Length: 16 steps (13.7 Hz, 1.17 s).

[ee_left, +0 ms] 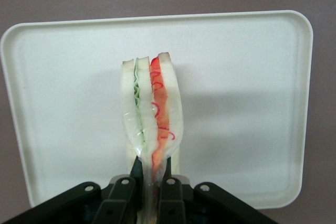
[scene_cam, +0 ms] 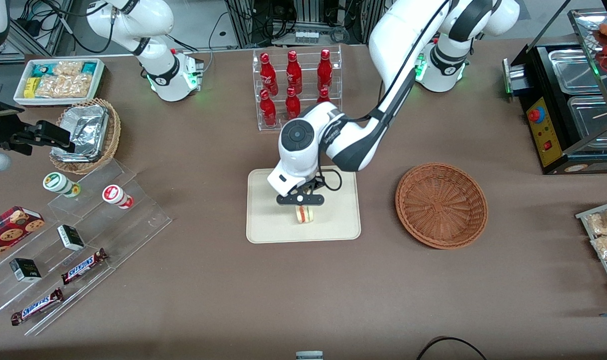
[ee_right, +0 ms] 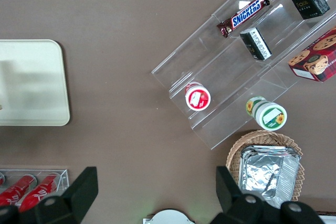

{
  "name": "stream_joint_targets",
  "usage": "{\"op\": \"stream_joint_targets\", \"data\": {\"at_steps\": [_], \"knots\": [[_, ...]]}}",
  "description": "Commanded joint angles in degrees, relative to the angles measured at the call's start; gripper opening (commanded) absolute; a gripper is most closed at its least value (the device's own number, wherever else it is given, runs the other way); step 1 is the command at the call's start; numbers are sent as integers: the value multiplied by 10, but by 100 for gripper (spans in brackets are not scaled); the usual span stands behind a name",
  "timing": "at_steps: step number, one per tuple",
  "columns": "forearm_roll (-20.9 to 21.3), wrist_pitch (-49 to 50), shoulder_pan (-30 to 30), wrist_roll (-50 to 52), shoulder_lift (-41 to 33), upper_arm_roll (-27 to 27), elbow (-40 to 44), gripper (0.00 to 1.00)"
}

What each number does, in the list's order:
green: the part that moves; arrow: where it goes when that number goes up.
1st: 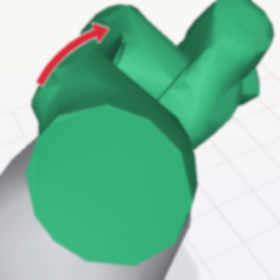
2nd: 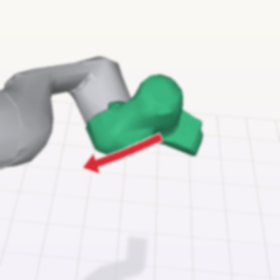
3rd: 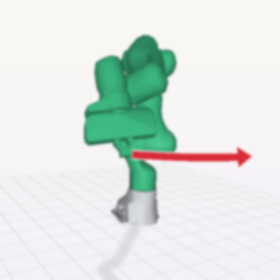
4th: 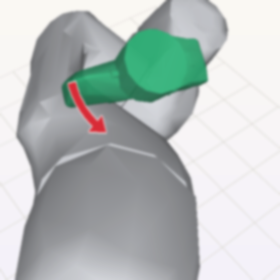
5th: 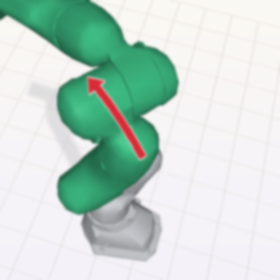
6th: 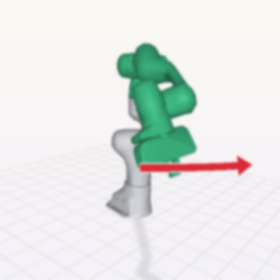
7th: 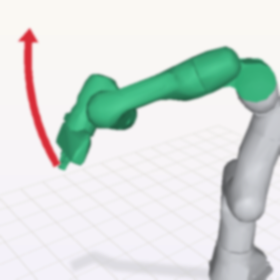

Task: Place sandwich from basket to tray

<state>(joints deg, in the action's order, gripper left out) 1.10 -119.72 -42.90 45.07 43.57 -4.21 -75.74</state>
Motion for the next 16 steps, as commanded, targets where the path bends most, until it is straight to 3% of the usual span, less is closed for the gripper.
{"op": "stream_joint_targets", "data": {"at_steps": [1, 4, 5, 7, 11, 16], "knots": [[-4, -9, -8, -12, 21, 5, 16, 0], [-4, -10, -14, -17, 38, 4, 16, 0], [-5, -10, -21, -14, 42, 4, 16, 13], [-3, -11, -21, -13, 43, 5, 16, 99], [-4, 11, -16, 7, 6, 10, 16, 100], [-1, 134, 33, 37, -131, 10, 13, 100]]}}
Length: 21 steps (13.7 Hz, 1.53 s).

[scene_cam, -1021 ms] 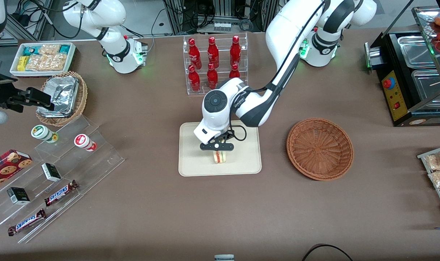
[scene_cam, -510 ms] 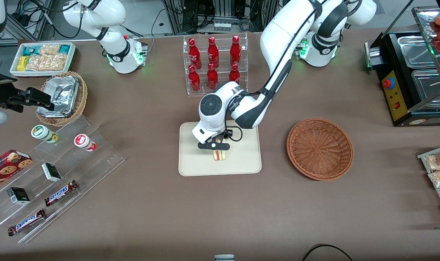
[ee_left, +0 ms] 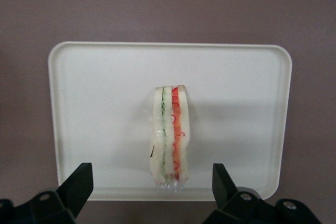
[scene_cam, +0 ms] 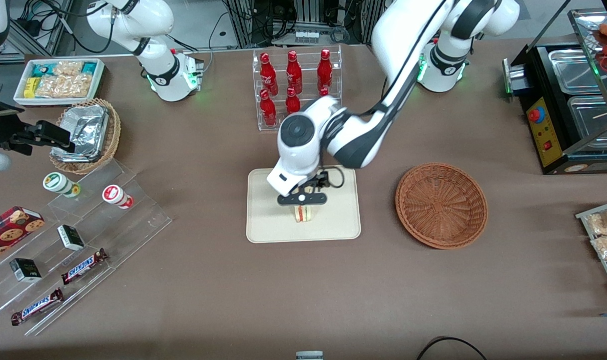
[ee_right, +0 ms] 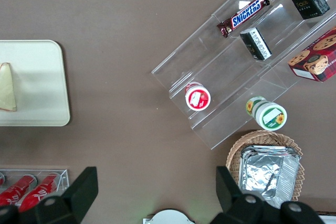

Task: Place sandwich from basket to tray

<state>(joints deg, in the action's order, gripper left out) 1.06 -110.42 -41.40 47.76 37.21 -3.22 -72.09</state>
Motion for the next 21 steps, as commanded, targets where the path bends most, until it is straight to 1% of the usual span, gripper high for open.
{"op": "stream_joint_targets", "data": {"at_steps": [1, 3, 5, 7, 9, 11, 15, 17, 19, 21], "knots": [[1, 65, 36, 11, -99, 1, -30, 100], [3, 96, 80, 9, -178, 1, -71, 100], [4, 106, 131, -14, -268, 1, -147, 100], [5, 109, 180, -91, -349, 1, -221, 100], [5, 112, 224, -148, -402, 1, -265, 100], [5, 143, 277, -233, -424, 1, -272, 100], [3, 184, 353, -366, -451, 1, -271, 100], [-5, 198, 400, -439, -460, 4, -267, 100], [-4, 201, 406, -456, -456, 7, -255, 100], [-5, 202, 405, -462, -447, 23, -240, 100]]}}
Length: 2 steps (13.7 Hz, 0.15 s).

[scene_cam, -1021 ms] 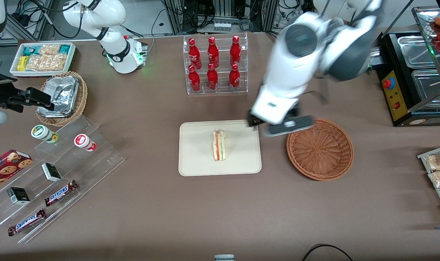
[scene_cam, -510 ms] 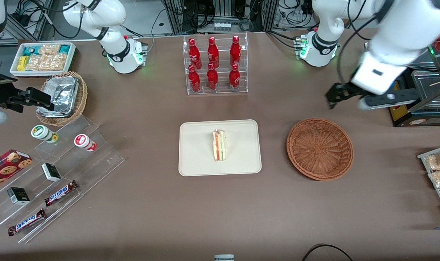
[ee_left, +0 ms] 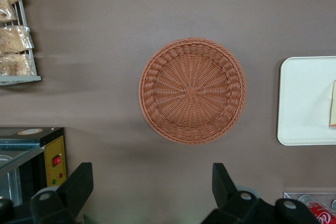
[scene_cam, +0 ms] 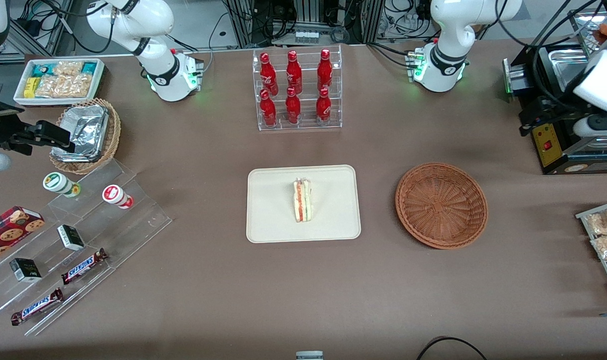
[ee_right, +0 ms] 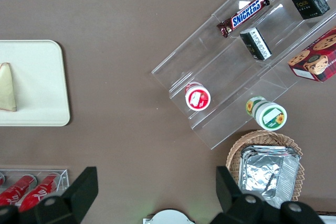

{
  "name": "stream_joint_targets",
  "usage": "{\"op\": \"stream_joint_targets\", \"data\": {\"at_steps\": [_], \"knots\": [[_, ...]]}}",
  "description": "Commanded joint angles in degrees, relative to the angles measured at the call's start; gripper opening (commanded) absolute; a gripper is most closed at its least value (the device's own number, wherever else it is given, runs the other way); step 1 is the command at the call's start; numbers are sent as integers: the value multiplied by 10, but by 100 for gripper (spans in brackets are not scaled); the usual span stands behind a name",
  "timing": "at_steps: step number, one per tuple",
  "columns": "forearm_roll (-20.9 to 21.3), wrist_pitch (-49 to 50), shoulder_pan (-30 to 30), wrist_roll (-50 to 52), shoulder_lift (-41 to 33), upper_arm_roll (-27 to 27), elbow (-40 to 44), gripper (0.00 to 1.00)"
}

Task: Place sandwich from basket to tray

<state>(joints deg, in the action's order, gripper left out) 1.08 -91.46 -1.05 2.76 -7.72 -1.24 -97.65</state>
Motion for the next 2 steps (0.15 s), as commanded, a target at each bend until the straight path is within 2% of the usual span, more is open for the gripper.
{"op": "stream_joint_targets", "data": {"at_steps": [1, 2], "knots": [[-6, 16, 1, -12, 9, 3, 25, 100], [-5, 19, 1, -13, 14, 3, 27, 100]]}}
